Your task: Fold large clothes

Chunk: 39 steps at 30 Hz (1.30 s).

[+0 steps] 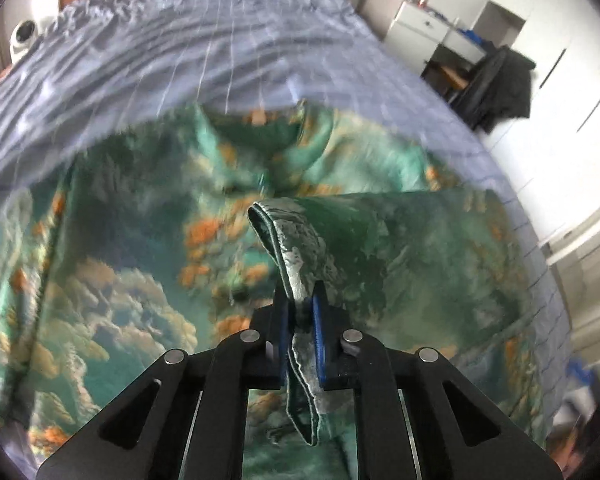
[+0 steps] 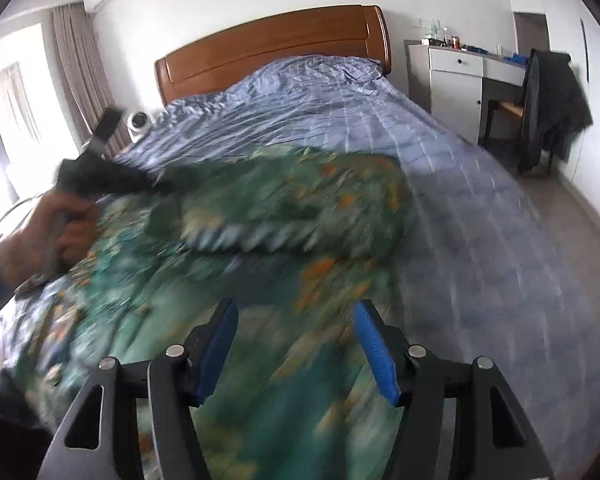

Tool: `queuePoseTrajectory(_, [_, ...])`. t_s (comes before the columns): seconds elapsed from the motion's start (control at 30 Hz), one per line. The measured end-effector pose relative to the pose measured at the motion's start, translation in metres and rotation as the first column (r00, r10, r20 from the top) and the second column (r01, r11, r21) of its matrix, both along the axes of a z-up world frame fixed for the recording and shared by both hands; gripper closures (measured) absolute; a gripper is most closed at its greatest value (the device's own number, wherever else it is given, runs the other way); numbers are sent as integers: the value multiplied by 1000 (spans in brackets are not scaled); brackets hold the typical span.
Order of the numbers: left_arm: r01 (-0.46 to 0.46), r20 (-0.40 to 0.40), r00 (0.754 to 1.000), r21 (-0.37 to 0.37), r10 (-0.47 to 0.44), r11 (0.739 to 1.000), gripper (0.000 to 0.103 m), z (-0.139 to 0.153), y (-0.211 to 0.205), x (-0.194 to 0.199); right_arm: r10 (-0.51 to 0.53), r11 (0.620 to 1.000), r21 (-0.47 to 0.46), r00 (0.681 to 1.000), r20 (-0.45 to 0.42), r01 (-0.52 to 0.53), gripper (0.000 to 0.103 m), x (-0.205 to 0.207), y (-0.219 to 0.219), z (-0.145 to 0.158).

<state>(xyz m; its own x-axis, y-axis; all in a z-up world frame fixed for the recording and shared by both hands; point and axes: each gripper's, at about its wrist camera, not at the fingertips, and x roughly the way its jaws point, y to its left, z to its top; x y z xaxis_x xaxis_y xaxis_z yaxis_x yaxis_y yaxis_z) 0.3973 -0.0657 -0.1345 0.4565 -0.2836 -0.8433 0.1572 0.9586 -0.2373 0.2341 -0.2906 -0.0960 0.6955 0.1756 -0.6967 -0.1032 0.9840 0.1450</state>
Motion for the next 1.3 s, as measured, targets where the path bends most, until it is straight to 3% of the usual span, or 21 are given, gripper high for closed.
queuePoseTrajectory(0.07, [-3,-15,1000,12,3,1000,92,-18,-1,1,8,999,-47,1000,13,-7,41,42,-6,2])
queuePoseTrajectory(0.1, [-8,-18,1000,9,8,1000,91,-22,-3,2,10,998,-57,1000,10,-9,49,56,-8,1])
queuePoseTrajectory(0.13, [-18,-22,1000,-6,18,1000,90,-27,-1,3,8,998,-62,1000,-3,-9,65,79,-12,0])
queuePoseTrajectory(0.23, [-41,-15,999,-35,40,999,88,-34,2,1,-28,998,-50,998,-52,25,84,140,-22,-7])
queuePoseTrajectory(0.37, [-39,29,999,-37,40,999,84,-46,2,-7,-41,999,-27,995,-91,39,86,207,-24,-20])
queuePoseTrajectory(0.43, [-37,50,998,-28,39,999,84,-47,-1,-9,-45,999,-14,988,-149,43,86,232,-23,-37])
queuePoseTrajectory(0.53, [-33,74,997,-8,33,999,83,-48,-4,-12,-34,999,16,953,-301,41,87,258,-22,-81])
queuePoseTrajectory(0.6, [-32,78,996,-8,32,999,83,-48,-3,-12,-30,999,25,946,-322,40,88,258,-22,-95])
queuePoseTrajectory(0.7, [-34,81,996,-24,36,999,83,-50,1,-12,-41,996,59,950,-310,62,88,245,-29,-87])
queuePoseTrajectory(1.0, [-35,100,994,6,34,999,83,-51,-3,-15,8,1000,9,941,-338,-5,88,147,-27,-65])
queuePoseTrajectory(1.17, [-37,100,994,28,34,999,83,-48,-5,-14,-35,999,16,929,-369,44,89,142,-26,-87])
queuePoseTrajectory(1.27, [-51,83,995,22,49,998,72,-41,-1,-19,-58,998,-29,931,-359,51,89,150,-17,-92])
queuePoseTrajectory(1.3, [-60,81,995,28,57,998,59,-38,1,-23,-67,998,-30,932,-356,60,88,149,-17,-90])
